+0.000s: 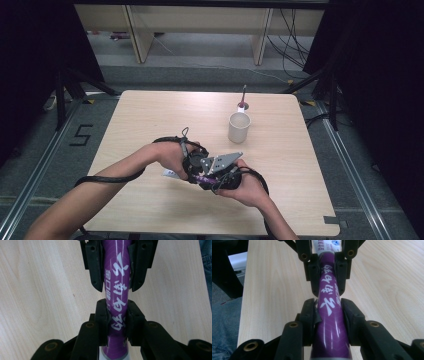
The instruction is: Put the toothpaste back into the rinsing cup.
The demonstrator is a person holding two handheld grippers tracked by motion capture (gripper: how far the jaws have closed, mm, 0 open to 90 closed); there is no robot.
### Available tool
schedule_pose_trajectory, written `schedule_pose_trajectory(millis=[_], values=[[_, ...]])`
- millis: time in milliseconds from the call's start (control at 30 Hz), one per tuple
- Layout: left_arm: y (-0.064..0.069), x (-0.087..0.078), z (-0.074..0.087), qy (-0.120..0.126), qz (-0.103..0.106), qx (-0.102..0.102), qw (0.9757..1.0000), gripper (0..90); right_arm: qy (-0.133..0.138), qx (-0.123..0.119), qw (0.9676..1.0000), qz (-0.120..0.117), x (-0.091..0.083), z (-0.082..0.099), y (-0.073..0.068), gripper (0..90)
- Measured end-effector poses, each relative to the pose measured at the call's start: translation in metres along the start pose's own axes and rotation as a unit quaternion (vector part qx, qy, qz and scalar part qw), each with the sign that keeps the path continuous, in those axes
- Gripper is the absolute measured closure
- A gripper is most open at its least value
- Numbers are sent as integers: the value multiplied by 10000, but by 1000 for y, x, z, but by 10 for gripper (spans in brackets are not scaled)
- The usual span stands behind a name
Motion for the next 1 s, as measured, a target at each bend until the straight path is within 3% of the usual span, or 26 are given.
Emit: schedule_pose_trajectory(millis=[33,167,200,233,333,367,400,433,500,533,600,700,767,800,867,900,933,967,1000], values=[[2,2,-1,147,7,-161,9998,747,17,20,10000,-15,0,0,0,671],[3,2,-3,198,10,-196,9996,739,3,-2,10000,-35,-2,1,-1,707],[2,1,-3,233,-103,-293,9992,735,2,16,10000,-6,-3,1,-2,717],[-1,1,-4,280,-251,-233,9990,731,-10,-7,10000,-7,-4,1,-1,724],[1,2,-5,333,-206,-327,9987,720,-82,16,9999,-70,-6,1,-2,740],[-2,1,-4,302,-263,-200,9990,718,-28,-17,10000,-40,-5,1,-1,743],[0,3,-6,430,-281,-306,9982,714,-8,-6,10000,-36,-5,2,0,746],[-5,1,-6,395,-451,-152,9981,711,-25,72,10000,-19,-5,2,-1,747],[-2,1,-6,496,-365,-284,9977,702,7,13,10000,16,-7,1,0,751],[-4,-2,-4,384,-361,-122,9985,694,2,38,10000,39,-8,1,0,752],[-6,-5,-3,514,-561,-237,9968,661,-4,126,9999,70,-10,2,0,755],[-10,-15,2,902,-972,-521,9898,551,29,224,9995,236,-15,4,7,755],[-12,-25,8,1273,-1278,-724,9809,469,85,313,9988,354,-18,8,11,755],[-12,-28,11,1389,-1377,-789,9775,435,94,467,9976,496,-22,11,14,755],[-12,-35,20,1786,-1543,-1180,9646,396,177,595,9961,623,-26,15,18,754],[-11,-36,24,2044,-1587,-1406,9556,378,252,665,9950,705,-29,16,19,754],[-11,-37,29,2098,-1643,-1452,9528,349,332,556,9949,775,-32,17,23,754],[-12,-36,37,2209,-1722,-1664,9454,338,386,512,9948,794,-33,17,24,754],[-13,-35,44,2271,-1796,-1859,9389,325,497,642,9929,872,-36,18,25,754]])
Point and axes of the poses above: each handheld gripper's, and its own axes: x roughly forward along the jaws, z roughly out of its underside, y roughly to its right, the point moved 6 cm from there along x, roughly forward along the jaws, and after that the axes turned 3 degrees about -z, right-handed, at the moved point
